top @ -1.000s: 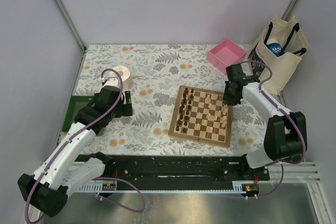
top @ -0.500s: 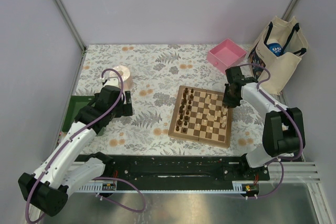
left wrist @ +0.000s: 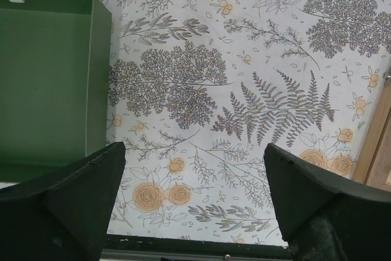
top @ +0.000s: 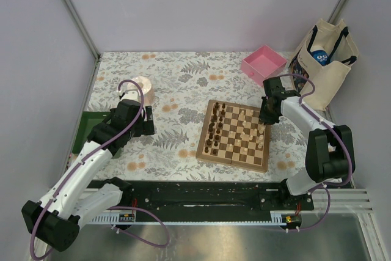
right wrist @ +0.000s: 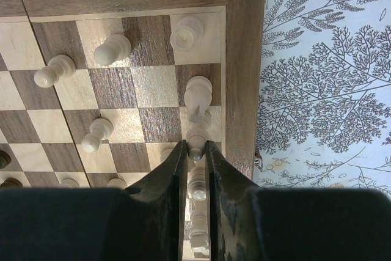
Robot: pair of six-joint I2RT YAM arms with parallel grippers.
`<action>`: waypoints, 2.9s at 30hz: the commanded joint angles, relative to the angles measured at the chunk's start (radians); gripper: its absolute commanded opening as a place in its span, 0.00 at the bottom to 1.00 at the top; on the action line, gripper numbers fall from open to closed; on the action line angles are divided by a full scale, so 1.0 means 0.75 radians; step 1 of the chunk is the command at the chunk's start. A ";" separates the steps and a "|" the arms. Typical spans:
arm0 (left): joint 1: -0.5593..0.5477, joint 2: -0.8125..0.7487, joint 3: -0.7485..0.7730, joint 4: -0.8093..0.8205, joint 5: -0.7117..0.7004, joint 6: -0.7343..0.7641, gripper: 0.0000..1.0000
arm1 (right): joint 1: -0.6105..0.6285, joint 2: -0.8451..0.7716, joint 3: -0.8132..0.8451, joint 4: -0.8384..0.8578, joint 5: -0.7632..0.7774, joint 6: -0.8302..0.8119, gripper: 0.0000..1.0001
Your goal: Set up the chess pieces on the board
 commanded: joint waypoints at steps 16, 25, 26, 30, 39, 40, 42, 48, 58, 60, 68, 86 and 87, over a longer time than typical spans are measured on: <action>0.012 0.005 0.020 0.049 0.029 0.017 0.99 | -0.009 -0.072 0.024 -0.002 -0.034 -0.001 0.41; 0.014 -0.005 0.020 0.049 0.029 0.015 0.99 | 0.008 -0.266 0.045 -0.045 -0.003 -0.029 0.51; 0.014 -0.007 0.020 0.047 0.029 0.015 0.99 | 0.018 -0.296 0.049 -0.049 0.013 -0.047 0.51; 0.014 -0.013 0.020 0.049 0.033 0.011 0.99 | 0.093 -0.348 0.100 -0.121 0.101 -0.113 0.52; 0.014 -0.024 0.014 0.049 0.045 0.007 0.99 | 0.351 -0.272 0.012 -0.066 -0.025 -0.013 0.52; 0.014 -0.024 0.014 0.049 0.043 0.007 0.99 | 0.370 -0.254 0.002 -0.060 -0.042 -0.003 0.52; 0.014 -0.024 0.014 0.049 0.050 0.005 0.99 | 0.402 -0.219 -0.017 -0.037 -0.058 0.010 0.51; 0.014 -0.024 0.014 0.049 0.052 0.007 0.99 | 0.437 -0.139 -0.031 -0.013 -0.068 0.026 0.49; 0.014 -0.042 0.010 0.049 0.050 0.005 0.99 | 0.443 -0.059 -0.046 0.006 -0.058 0.020 0.46; 0.014 -0.042 0.010 0.049 0.052 0.005 0.99 | 0.445 -0.055 -0.045 0.014 -0.054 0.020 0.46; 0.014 -0.036 0.010 0.049 0.056 0.005 0.99 | 0.443 -0.021 -0.027 0.000 -0.009 -0.001 0.41; 0.016 -0.013 0.012 0.049 0.068 0.009 0.99 | 0.445 -0.261 -0.045 -0.027 0.034 0.008 0.13; 0.014 -0.013 0.012 0.049 0.070 0.009 0.99 | 0.445 -0.308 -0.050 -0.031 0.050 0.012 0.13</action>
